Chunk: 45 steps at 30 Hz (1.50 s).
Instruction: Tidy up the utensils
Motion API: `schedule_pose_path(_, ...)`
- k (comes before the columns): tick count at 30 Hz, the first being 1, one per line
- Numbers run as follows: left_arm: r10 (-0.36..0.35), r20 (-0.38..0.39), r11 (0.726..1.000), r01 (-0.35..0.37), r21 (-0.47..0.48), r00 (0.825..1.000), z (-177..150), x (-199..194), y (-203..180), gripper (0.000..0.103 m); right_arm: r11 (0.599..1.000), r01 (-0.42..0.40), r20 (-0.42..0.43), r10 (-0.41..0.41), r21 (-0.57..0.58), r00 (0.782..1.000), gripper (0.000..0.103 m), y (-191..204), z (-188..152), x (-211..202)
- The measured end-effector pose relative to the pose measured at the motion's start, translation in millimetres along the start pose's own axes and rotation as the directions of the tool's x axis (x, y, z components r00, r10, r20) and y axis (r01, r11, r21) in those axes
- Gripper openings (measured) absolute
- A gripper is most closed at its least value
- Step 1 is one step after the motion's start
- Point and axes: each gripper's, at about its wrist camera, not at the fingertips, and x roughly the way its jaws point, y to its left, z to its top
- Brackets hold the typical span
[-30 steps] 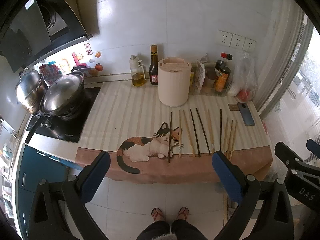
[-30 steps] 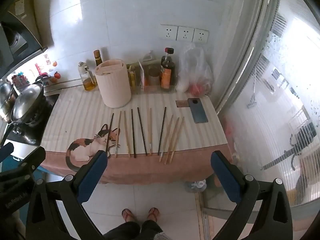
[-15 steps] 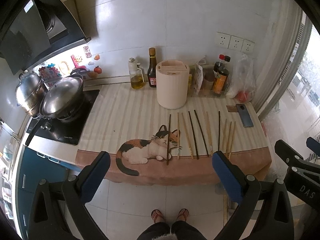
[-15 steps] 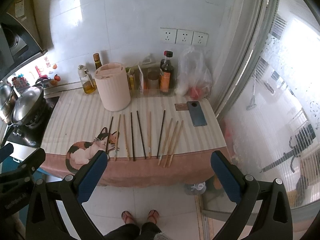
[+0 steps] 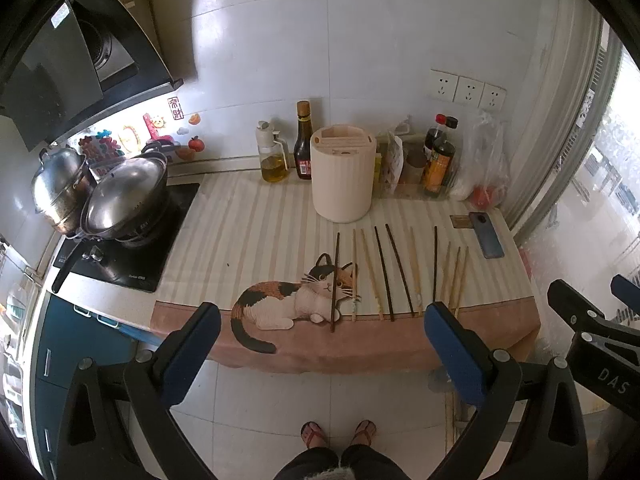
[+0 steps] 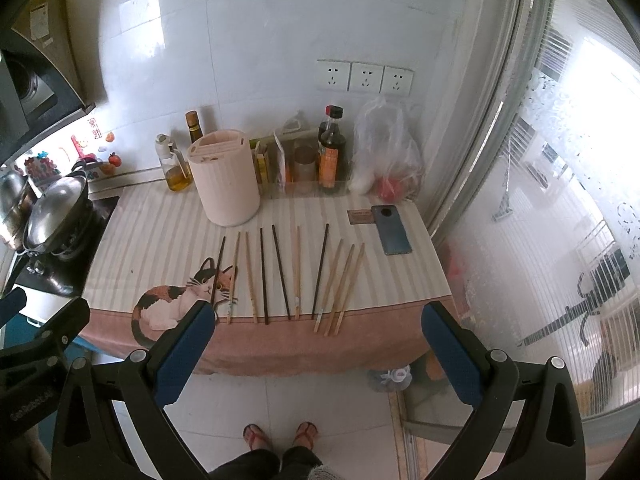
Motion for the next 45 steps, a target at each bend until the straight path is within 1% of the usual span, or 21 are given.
schedule_pose_path(21,0.002,0.007,1.000,-0.002,-0.002,1.000,-4.4,-6.2,-1.6,0.103,1.000,-0.002,0.004,0.002,0.001,1.000,0.103,1.7,0.2,-4.1)
schedule_pose_path(38,0.003,0.022,1.000,-0.003,-0.004,1.000,2.6,-10.7,1.6,0.103,1.000,-0.011,0.014,0.011,0.010,1.000,0.103,4.4,6.5,-6.5)
schedule_pose_path(42,0.035,0.050,0.999,-0.035,-0.015,0.998,12.5,3.9,-1.0,0.103,0.999,-0.024,0.015,0.023,0.034,1.000,0.103,-3.0,9.4,0.9)
schedule_pose_path(45,0.104,0.076,0.994,-0.102,-0.029,0.992,21.3,25.5,-2.0,0.103,0.996,-0.060,0.042,0.057,0.073,0.997,0.103,-17.0,14.1,16.1)
